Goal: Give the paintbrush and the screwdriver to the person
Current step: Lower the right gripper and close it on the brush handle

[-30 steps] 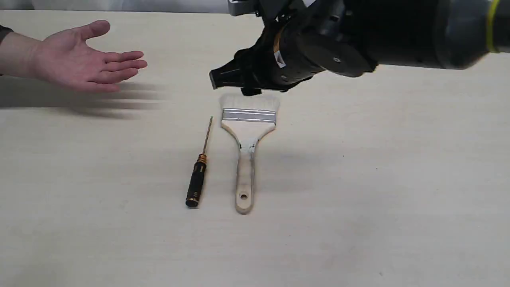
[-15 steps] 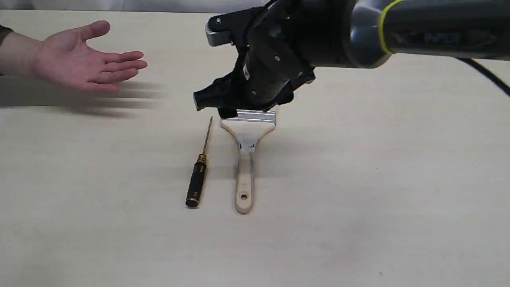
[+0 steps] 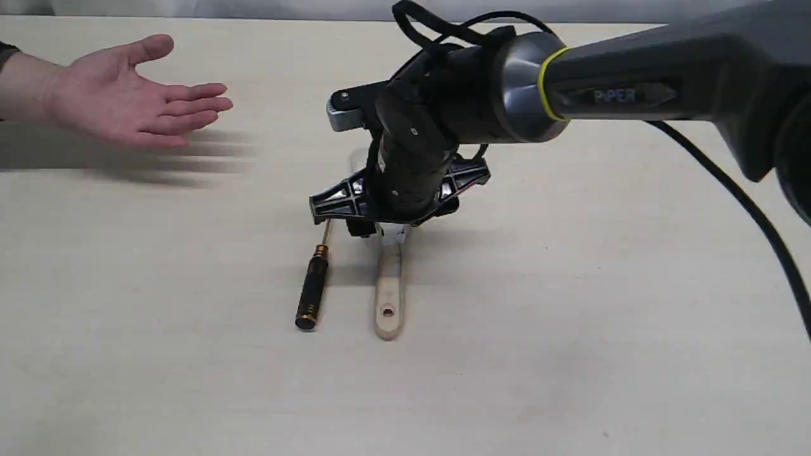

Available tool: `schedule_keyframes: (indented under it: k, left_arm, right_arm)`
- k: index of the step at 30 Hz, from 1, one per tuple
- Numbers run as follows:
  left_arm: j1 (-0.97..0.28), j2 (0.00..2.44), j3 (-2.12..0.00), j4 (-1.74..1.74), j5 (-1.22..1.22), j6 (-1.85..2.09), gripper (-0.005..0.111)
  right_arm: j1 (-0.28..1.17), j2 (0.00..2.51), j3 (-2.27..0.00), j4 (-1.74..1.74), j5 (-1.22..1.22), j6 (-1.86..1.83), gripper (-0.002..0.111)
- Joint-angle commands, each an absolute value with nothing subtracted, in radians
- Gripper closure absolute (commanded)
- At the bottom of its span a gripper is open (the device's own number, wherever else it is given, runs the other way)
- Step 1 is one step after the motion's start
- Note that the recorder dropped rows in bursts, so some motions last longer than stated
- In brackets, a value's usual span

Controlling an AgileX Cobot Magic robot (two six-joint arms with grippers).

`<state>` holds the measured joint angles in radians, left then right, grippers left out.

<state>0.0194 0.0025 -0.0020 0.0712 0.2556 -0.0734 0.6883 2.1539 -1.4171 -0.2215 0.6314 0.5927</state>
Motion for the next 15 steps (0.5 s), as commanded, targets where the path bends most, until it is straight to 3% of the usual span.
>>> schedule_keyframes:
  k: [1, 15]
  left_arm:
    - [0.011, 0.000, 0.000, 0.068, 0.252, -0.075, 0.107]
    - [0.011, 0.000, 0.000, 0.067, 0.250, -0.075, 0.107]
  right_arm:
    - [0.687, 2.180, -1.421, -0.214, 0.630, 0.586, 0.048]
    - [0.687, 2.221, -1.419, -0.184, 0.665, 0.651, 0.048]
